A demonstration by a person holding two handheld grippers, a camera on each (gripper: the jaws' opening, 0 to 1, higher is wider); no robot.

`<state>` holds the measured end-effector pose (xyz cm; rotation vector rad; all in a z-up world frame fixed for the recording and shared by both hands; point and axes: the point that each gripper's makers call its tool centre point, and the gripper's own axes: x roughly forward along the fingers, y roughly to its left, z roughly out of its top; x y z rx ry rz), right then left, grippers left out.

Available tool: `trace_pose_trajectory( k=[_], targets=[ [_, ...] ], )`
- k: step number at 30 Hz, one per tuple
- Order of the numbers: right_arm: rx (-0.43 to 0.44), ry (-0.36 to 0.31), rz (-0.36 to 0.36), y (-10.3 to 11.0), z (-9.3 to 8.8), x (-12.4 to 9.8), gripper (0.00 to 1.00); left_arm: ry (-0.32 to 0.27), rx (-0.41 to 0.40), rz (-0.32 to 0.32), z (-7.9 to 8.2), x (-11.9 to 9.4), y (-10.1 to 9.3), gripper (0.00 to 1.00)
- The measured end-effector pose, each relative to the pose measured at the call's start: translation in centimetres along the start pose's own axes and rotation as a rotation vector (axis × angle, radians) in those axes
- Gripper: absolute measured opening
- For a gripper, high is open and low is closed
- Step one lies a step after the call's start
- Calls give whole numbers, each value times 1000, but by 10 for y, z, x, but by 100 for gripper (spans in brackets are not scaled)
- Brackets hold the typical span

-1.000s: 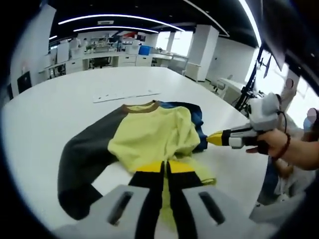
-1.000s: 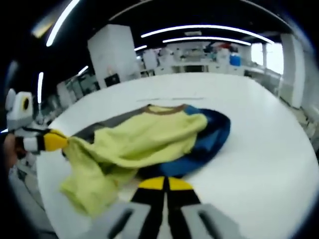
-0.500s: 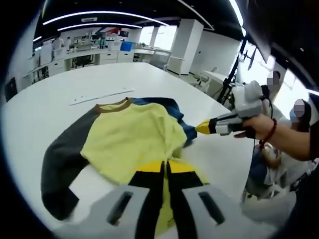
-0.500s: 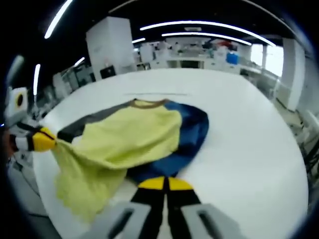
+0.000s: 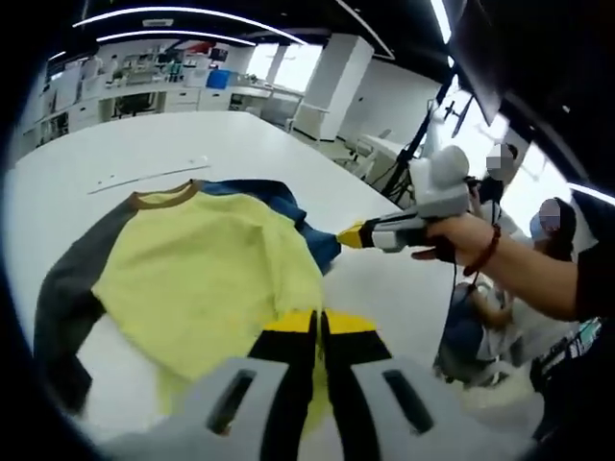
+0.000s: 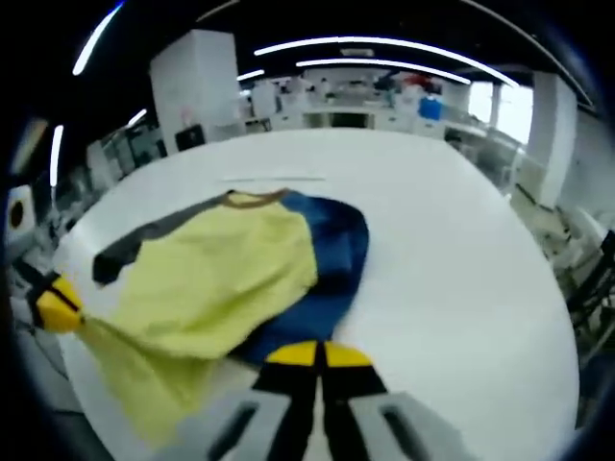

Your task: Fold the garment on the visible template until the final outline fits inside the template.

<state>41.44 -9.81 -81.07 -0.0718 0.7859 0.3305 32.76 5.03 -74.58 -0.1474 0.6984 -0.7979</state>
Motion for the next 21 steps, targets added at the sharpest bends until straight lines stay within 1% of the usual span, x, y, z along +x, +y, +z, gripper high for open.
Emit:
trace_pose_trajectory(
  k=[4, 5, 6, 8, 11, 15, 21],
  targets=[
    [-5, 27, -29, -19, -4, -2, 0, -7, -43, -65, 3, 13, -25, 0],
    [-5, 28, -32, -21, -5, -3, 0, -5, -46, -83, 3, 17, -31, 0],
    [-3, 31, -41, -28, -5, -3, 0, -3, -54, -96, 3, 22, -38, 0],
    [-1, 35, -52, -31, -5, -4, 0, 0, -58, -125, 4, 31, -50, 0],
    [-8, 41, -73, -44, -5, -6, 0, 9, -71, -165, 4, 42, -65, 0],
    [-16, 50, -108, -61, -5, -9, 0, 37, -41, -177, 0, 56, -77, 0],
    [-12, 58, -154, -88, -2, -11, 0, 67, -34, -195, -3, 72, -87, 0]
  ],
)
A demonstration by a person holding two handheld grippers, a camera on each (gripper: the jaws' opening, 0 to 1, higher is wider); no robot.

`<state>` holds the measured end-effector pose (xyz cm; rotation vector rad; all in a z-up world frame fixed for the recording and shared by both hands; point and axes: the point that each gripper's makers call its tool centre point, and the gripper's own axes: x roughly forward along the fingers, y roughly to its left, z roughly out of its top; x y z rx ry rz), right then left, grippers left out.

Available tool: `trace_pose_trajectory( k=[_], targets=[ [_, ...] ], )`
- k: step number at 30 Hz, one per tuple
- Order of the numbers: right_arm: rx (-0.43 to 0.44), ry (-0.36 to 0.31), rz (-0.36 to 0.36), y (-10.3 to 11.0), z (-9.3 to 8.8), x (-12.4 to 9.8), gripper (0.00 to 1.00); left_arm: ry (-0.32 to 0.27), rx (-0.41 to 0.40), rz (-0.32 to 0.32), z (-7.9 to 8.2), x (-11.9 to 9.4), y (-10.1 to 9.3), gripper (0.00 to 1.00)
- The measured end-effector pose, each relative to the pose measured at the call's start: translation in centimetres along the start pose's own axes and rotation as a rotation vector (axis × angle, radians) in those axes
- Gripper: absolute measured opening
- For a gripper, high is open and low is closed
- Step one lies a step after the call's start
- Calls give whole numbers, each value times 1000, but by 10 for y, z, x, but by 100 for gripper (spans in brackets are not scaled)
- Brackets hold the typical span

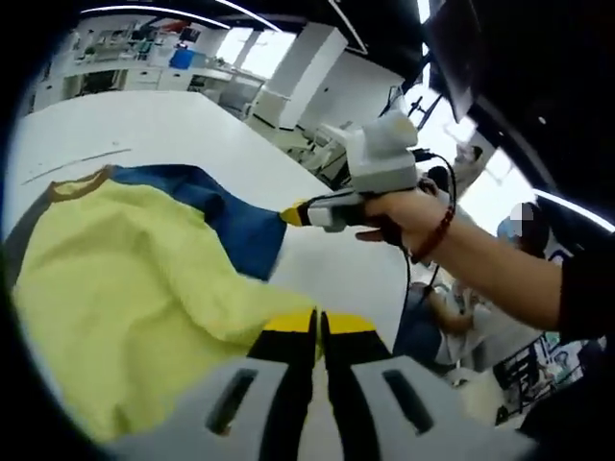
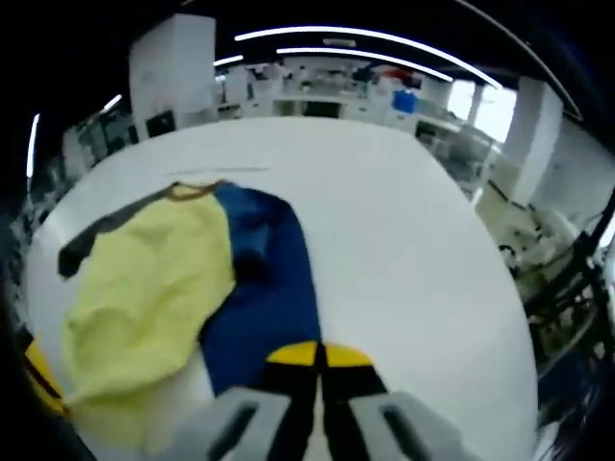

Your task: Fold the garment on the visible template until the final outline fits inside the template.

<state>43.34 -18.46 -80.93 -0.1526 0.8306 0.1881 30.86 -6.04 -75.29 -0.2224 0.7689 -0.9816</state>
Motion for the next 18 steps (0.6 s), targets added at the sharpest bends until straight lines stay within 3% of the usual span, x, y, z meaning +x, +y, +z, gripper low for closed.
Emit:
trace_pose_trajectory(
  k=[7, 18],
  targets=[
    [-27, 11, -46, -26, 6, 8, 0, 21, -58, -35, -1, 20, -11, 0],
    [-67, 45, -104, -54, 10, 18, 0, 82, -36, -20, -18, 48, -21, 0]
  ],
)
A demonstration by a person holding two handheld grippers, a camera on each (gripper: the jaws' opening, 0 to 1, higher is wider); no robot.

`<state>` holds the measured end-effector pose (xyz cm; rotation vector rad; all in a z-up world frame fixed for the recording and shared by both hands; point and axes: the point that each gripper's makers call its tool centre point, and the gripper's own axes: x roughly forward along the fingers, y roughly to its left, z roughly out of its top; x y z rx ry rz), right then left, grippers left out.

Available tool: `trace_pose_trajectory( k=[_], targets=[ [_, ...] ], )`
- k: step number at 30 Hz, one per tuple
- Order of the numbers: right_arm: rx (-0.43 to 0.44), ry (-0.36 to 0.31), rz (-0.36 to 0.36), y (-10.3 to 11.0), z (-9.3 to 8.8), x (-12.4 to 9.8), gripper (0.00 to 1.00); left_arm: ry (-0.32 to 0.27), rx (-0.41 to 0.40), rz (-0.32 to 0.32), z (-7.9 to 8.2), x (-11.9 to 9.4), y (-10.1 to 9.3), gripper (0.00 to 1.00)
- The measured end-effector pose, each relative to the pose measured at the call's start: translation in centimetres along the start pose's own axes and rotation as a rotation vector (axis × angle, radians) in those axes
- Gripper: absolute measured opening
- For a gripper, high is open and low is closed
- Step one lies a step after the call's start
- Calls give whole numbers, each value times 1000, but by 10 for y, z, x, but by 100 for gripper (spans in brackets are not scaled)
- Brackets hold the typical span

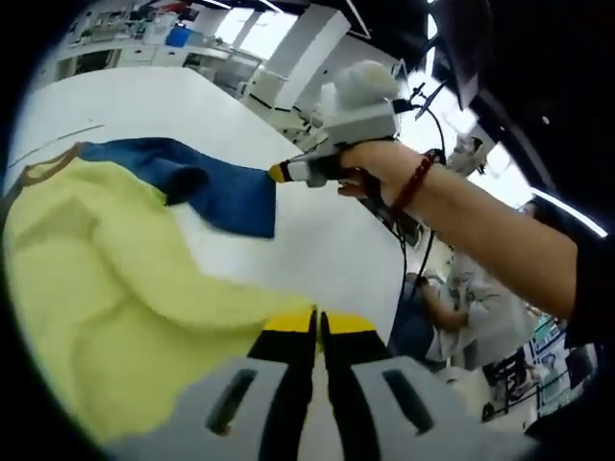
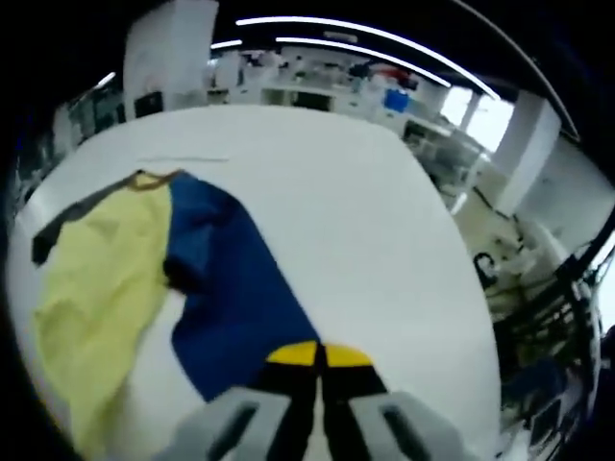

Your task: Fold the garment on the visible template until the final outline fits inside the template.

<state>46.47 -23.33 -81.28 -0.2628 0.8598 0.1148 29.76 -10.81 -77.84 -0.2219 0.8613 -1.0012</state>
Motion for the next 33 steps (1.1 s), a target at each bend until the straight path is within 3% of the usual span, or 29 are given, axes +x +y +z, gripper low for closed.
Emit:
trace_pose_trajectory(
  k=[12, 19, 22, 25, 28, 33],
  targets=[
    [8, 1, -60, -31, 10, 19, 0, 40, 4, 23, -16, 26, -3, 0],
    [35, -9, -74, -33, 13, 22, 0, 51, 71, 28, -21, 29, -2, 0],
    [66, -19, -68, -30, 14, 22, 1, 34, 135, 18, -19, 27, -6, 7],
    [86, -22, -62, -26, 16, 19, 17, 16, 187, 18, -16, 23, -9, 23],
    [91, -38, -28, -17, 19, 14, 23, 0, 209, 29, -13, 17, -8, 35],
    [96, -44, 36, 3, 20, 4, 42, -19, 221, 22, -7, 7, -3, 40]
  ],
)
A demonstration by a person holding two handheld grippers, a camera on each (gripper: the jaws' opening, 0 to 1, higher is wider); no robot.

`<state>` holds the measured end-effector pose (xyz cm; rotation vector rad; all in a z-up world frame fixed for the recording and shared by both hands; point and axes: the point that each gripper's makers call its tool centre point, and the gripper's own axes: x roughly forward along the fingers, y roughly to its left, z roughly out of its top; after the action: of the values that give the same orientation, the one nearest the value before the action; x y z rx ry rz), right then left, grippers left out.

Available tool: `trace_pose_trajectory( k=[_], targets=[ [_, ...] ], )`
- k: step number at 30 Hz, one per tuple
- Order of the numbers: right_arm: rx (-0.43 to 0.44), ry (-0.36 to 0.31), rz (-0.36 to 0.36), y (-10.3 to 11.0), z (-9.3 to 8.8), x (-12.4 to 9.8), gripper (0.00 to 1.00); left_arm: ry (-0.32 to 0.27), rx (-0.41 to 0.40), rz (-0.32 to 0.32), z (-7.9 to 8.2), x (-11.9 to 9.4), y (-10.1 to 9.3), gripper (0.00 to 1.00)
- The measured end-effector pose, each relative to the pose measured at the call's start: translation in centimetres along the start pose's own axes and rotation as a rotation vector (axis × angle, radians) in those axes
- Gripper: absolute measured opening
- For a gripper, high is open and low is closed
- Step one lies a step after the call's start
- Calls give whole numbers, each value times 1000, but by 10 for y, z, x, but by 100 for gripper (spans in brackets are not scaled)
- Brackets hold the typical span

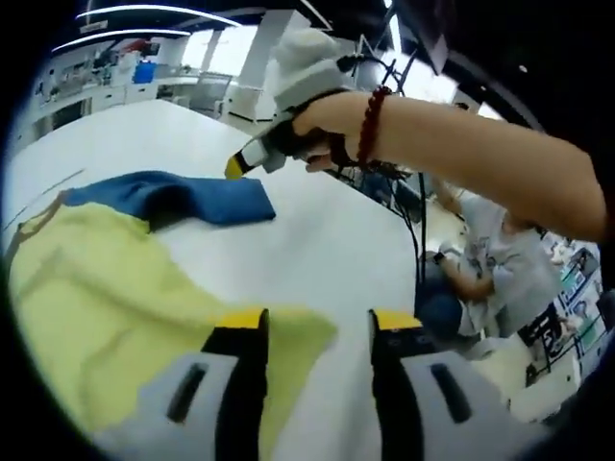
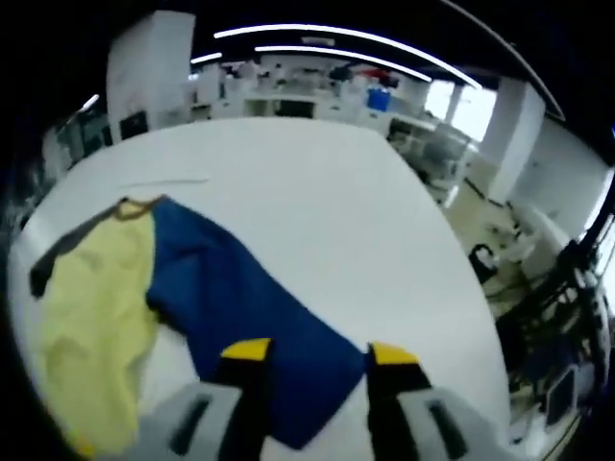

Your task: Fold the garment on the visible template until the final outline fits inside the template.

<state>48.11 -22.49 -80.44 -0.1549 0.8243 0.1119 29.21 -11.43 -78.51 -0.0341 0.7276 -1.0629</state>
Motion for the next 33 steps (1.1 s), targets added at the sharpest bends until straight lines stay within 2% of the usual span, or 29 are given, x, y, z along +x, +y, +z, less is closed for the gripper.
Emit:
trace_pose_trajectory(
  k=[6, 10, 13, 17, 20, 25, 33],
  targets=[
    [-3, 8, 65, 22, -5, -10, 56, -34, 32, 21, 7, -20, 9, 56],
    [-7, 19, 131, 42, -10, -20, 64, -55, 70, 73, 9, -31, 25, 72],
    [0, 21, 182, 56, -12, -25, 70, -60, 87, 110, 9, -42, 37, 78],
    [-30, 45, 233, 75, -24, -35, 74, -78, 99, 155, 8, -61, 55, 89],
    [-35, 42, 262, 86, -28, -42, 77, -80, 106, 185, 4, -74, 67, 94],
    [-33, 41, 309, 100, -37, -51, 79, -48, 128, 219, -6, -90, 84, 99],
    [-3, 38, 395, 119, -47, -68, 79, -58, 113, 257, -18, -122, 103, 99]
  ],
)
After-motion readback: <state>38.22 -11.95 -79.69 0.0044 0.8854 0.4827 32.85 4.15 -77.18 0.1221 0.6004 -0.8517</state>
